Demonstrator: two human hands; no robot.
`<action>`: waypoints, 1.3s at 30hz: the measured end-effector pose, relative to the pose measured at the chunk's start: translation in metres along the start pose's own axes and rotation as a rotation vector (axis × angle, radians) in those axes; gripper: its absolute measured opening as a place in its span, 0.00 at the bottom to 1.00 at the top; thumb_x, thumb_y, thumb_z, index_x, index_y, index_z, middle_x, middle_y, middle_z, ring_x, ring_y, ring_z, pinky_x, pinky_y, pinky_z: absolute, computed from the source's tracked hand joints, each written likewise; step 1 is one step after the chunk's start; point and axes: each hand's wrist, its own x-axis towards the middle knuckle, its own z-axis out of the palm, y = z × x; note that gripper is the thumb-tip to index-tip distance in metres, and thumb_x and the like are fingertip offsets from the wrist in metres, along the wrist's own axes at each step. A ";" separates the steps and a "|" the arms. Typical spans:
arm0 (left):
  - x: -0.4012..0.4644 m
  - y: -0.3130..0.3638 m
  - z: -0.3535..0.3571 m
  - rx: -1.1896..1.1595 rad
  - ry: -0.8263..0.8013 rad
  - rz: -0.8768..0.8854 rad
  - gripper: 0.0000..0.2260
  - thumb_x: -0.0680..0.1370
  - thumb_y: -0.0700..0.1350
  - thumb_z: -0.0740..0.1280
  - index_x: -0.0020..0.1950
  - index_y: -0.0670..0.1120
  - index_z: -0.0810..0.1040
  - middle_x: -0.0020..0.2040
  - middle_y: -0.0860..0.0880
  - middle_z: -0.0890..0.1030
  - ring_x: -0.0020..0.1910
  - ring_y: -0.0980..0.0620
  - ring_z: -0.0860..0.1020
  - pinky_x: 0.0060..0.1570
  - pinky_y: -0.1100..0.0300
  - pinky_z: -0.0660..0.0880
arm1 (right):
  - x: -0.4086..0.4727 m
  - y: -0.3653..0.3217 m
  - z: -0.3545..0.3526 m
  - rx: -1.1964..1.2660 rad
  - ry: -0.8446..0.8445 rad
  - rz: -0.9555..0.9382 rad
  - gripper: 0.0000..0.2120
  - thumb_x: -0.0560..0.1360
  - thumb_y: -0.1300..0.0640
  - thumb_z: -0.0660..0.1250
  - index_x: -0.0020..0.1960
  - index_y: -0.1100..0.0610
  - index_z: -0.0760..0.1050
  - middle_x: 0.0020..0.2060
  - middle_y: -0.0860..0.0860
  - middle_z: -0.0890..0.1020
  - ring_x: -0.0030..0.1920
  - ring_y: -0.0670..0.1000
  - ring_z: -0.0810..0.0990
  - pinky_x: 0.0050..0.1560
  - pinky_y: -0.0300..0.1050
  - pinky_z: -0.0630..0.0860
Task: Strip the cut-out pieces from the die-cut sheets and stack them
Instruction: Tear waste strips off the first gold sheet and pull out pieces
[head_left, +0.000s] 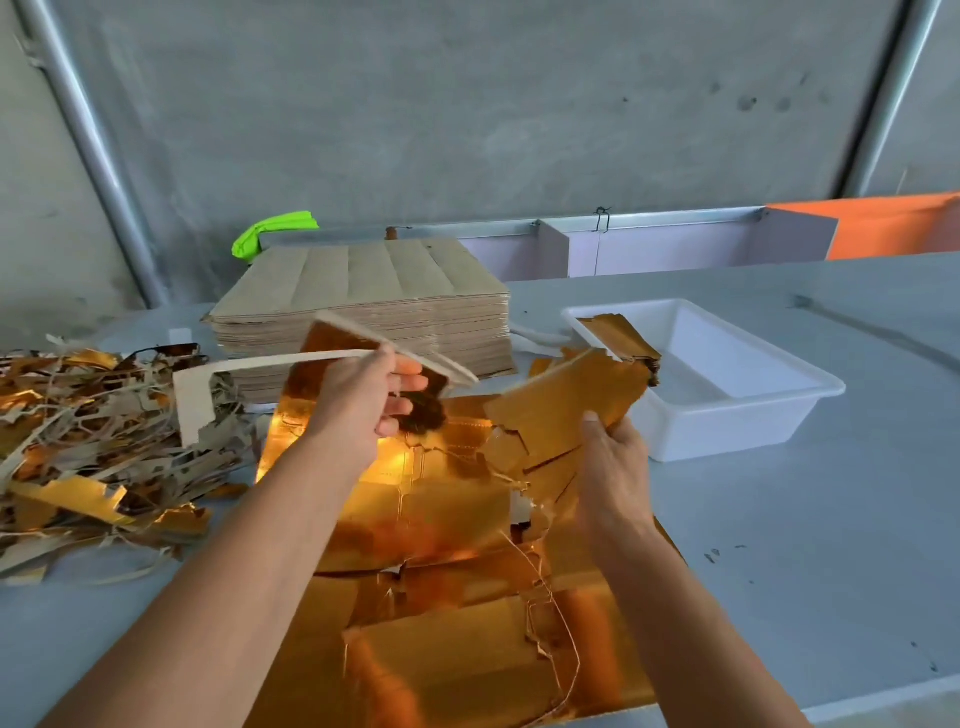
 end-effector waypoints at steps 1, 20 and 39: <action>0.000 -0.001 -0.005 0.002 0.029 0.014 0.13 0.82 0.48 0.59 0.45 0.43 0.78 0.43 0.47 0.81 0.31 0.55 0.72 0.18 0.69 0.61 | 0.002 -0.001 -0.003 0.007 0.010 0.018 0.08 0.83 0.51 0.52 0.54 0.48 0.69 0.52 0.47 0.77 0.55 0.54 0.76 0.63 0.61 0.71; 0.032 -0.062 -0.036 0.956 0.161 0.353 0.13 0.73 0.53 0.71 0.46 0.45 0.74 0.42 0.50 0.78 0.40 0.50 0.77 0.35 0.60 0.69 | 0.018 0.012 -0.027 -0.020 0.237 0.107 0.12 0.83 0.54 0.52 0.65 0.52 0.66 0.54 0.50 0.74 0.52 0.55 0.74 0.54 0.55 0.73; 0.094 -0.103 0.019 1.421 -0.379 0.505 0.36 0.69 0.63 0.70 0.73 0.52 0.64 0.68 0.50 0.70 0.66 0.49 0.65 0.63 0.50 0.62 | 0.043 0.041 -0.023 -0.076 0.145 0.108 0.17 0.83 0.52 0.53 0.70 0.54 0.65 0.58 0.50 0.74 0.58 0.57 0.74 0.64 0.63 0.69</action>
